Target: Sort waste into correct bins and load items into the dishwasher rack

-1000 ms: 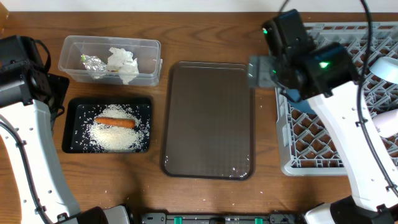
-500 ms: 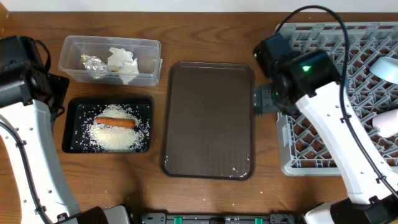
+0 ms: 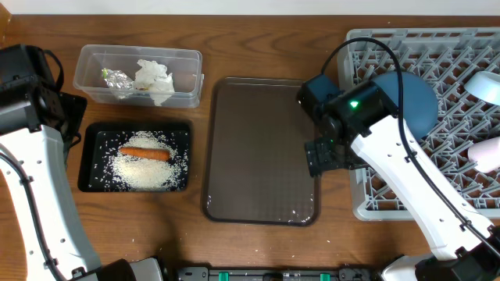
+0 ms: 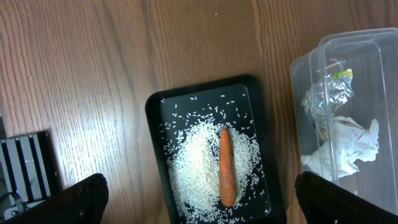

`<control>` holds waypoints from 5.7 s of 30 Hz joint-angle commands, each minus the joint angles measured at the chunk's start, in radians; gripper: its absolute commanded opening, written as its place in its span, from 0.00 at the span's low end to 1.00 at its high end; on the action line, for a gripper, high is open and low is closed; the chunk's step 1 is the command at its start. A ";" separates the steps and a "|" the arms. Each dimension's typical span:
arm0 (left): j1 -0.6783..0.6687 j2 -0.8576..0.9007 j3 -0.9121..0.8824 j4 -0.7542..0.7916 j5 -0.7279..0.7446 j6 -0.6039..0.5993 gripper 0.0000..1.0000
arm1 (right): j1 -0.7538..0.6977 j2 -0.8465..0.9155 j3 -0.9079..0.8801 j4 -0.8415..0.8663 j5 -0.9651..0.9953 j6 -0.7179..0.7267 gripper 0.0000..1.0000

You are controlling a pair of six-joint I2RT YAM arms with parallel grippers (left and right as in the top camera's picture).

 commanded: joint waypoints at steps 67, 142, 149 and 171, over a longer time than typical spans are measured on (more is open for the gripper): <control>0.005 0.000 -0.008 -0.003 -0.005 -0.013 0.98 | -0.560 -1.471 -1.559 1.626 -0.376 -0.425 0.99; 0.005 0.000 -0.008 -0.004 -0.005 -0.013 0.98 | -0.648 -1.611 -1.603 1.567 -0.241 -0.509 0.99; 0.003 0.000 -0.008 -0.022 -0.033 0.100 0.98 | -0.648 -1.608 -1.603 1.566 -0.241 -0.509 0.99; -0.340 -0.413 -0.721 0.952 0.327 0.752 0.98 | -0.648 -1.608 -1.603 1.566 -0.241 -0.509 0.99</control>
